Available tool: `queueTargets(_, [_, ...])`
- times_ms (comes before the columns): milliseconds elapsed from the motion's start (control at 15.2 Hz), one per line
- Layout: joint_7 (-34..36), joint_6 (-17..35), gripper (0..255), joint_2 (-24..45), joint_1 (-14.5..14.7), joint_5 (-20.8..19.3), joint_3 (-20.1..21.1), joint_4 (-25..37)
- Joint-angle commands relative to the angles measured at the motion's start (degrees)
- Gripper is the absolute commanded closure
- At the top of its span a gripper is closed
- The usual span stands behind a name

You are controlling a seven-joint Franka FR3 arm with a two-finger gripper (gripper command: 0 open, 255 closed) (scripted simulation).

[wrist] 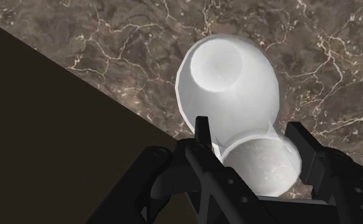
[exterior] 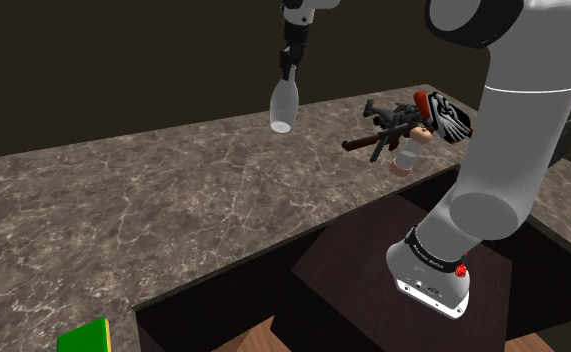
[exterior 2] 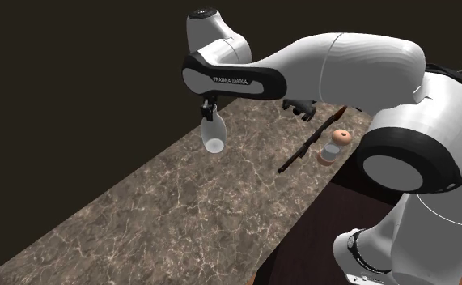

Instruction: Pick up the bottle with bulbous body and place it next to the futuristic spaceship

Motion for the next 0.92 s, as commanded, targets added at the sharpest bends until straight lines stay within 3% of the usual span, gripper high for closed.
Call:
queueTargets(0, [0.07, -1.25, 255, -0.24, -0.02, -0.07, -0.04, 1.03])
queueTargets(858, [0.40, -11.05, 255, -0.71, -0.35, -0.30, -0.22, 10.39])
